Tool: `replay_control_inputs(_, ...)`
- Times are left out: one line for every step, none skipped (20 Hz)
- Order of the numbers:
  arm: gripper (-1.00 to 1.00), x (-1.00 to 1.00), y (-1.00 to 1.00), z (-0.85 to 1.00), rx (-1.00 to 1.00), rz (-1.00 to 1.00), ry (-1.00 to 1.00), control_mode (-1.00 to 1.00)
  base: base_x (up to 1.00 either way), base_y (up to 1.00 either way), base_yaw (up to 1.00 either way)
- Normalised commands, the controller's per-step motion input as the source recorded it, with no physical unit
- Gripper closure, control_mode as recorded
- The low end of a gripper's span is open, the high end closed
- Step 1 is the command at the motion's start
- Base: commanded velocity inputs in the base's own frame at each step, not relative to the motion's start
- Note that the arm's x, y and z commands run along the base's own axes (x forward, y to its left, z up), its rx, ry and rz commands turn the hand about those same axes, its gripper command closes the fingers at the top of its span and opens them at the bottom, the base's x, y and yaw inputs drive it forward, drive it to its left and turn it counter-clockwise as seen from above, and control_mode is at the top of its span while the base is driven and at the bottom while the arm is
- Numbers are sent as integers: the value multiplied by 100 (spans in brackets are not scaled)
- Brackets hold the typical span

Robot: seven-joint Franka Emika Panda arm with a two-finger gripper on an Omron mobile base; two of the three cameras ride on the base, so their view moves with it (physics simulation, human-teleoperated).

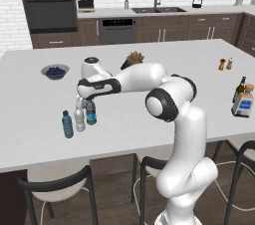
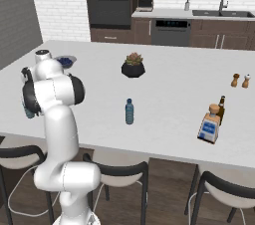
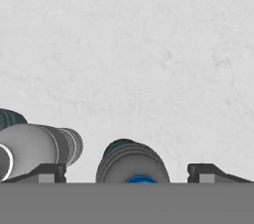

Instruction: Move the plastic bottles in the middle to the plastics group, and the glass bottles in the middle to the glass group.

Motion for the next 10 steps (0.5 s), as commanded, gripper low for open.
replay_control_inputs(-100, -17, 0, 51, 0, 0, -1, -100, 0, 0, 0)
replay_control_inputs(-100, -24, 0, 63, 3, 0, -3, -100, 0, 0, 0)
replay_control_inputs(-100, -34, -6, 76, 6, 0, -5, -100, 0, 0, 0)
replay_control_inputs(-100, -39, -11, 80, 9, 0, -3, -100, 0, 0, 0)
replay_control_inputs(-100, -44, -16, 74, 10, 0, -2, -100, 0, 0, 0)
replay_control_inputs(-100, -46, -26, 70, 9, 0, -1, -100, 0, 0, 0)
replay_control_inputs(-100, -46, -34, 62, 9, -2, 0, -100, 0, 0, 0)
replay_control_inputs(-100, -52, -41, 58, 9, -4, 0, -100, 0, 0, 0)
replay_control_inputs(-100, -60, -48, 50, 10, -6, 0, -100, 0, 0, 0)
replay_control_inputs(-100, -63, -56, 41, 9, -8, 0, -100, 0, 0, 0)
